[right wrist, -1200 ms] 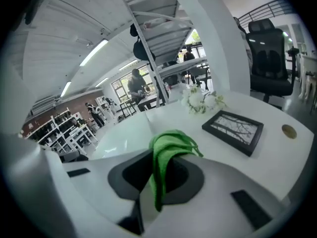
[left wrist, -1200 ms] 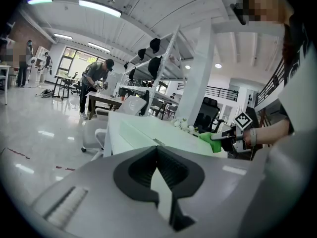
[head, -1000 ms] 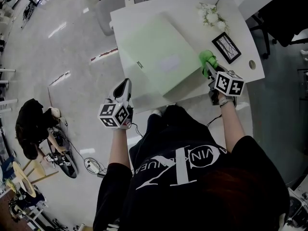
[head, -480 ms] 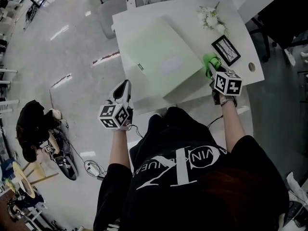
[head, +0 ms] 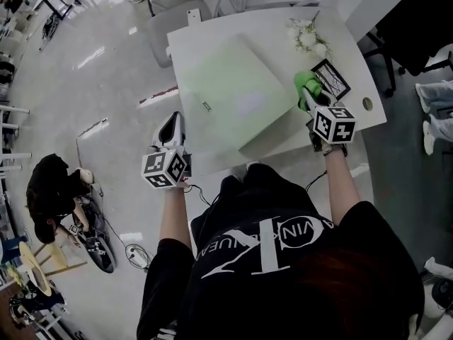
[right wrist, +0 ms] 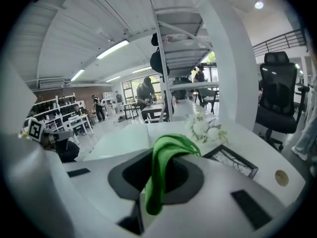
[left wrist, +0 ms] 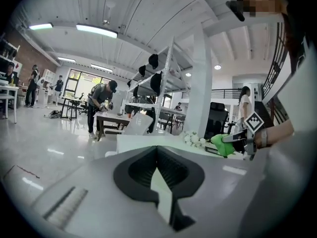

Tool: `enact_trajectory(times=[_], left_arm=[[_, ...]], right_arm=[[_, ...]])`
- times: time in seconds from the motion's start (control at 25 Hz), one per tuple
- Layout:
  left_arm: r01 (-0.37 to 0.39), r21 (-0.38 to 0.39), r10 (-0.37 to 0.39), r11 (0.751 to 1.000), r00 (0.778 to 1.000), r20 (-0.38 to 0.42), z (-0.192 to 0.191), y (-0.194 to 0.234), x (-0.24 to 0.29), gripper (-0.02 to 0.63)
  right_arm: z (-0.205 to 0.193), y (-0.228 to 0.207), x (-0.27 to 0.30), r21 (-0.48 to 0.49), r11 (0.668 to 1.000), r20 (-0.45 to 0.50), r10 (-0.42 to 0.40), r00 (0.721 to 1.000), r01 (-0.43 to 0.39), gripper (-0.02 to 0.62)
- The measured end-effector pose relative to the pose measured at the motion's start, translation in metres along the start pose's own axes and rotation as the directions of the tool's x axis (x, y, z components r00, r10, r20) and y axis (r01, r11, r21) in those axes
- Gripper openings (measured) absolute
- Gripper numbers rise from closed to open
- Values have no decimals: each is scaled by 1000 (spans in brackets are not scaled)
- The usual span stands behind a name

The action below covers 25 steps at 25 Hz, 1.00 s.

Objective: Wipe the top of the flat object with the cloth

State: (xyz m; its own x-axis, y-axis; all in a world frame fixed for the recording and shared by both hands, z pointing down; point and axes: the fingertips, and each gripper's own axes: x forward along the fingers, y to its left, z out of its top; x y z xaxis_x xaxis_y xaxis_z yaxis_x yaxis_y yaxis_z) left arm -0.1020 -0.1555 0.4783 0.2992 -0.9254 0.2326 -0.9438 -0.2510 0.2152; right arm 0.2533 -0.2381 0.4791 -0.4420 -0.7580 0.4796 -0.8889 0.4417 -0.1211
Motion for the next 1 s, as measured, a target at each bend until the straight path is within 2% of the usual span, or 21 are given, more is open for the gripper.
enact_trajectory(times=[0.52, 0.8, 1.0], left_arm=[[-32, 56, 24, 998, 991, 134, 60, -5, 3, 11], [-47, 93, 30, 995, 985, 170, 78, -4, 6, 11], [-60, 124, 36, 990, 981, 188, 90, -4, 7, 11]], right_arm=[[56, 44, 2, -97, 989, 133, 127, 983, -114, 43], [79, 68, 3, -168, 972, 195, 196, 961, -164, 43], [89, 80, 2, -214, 962, 220, 216, 951, -169, 43]])
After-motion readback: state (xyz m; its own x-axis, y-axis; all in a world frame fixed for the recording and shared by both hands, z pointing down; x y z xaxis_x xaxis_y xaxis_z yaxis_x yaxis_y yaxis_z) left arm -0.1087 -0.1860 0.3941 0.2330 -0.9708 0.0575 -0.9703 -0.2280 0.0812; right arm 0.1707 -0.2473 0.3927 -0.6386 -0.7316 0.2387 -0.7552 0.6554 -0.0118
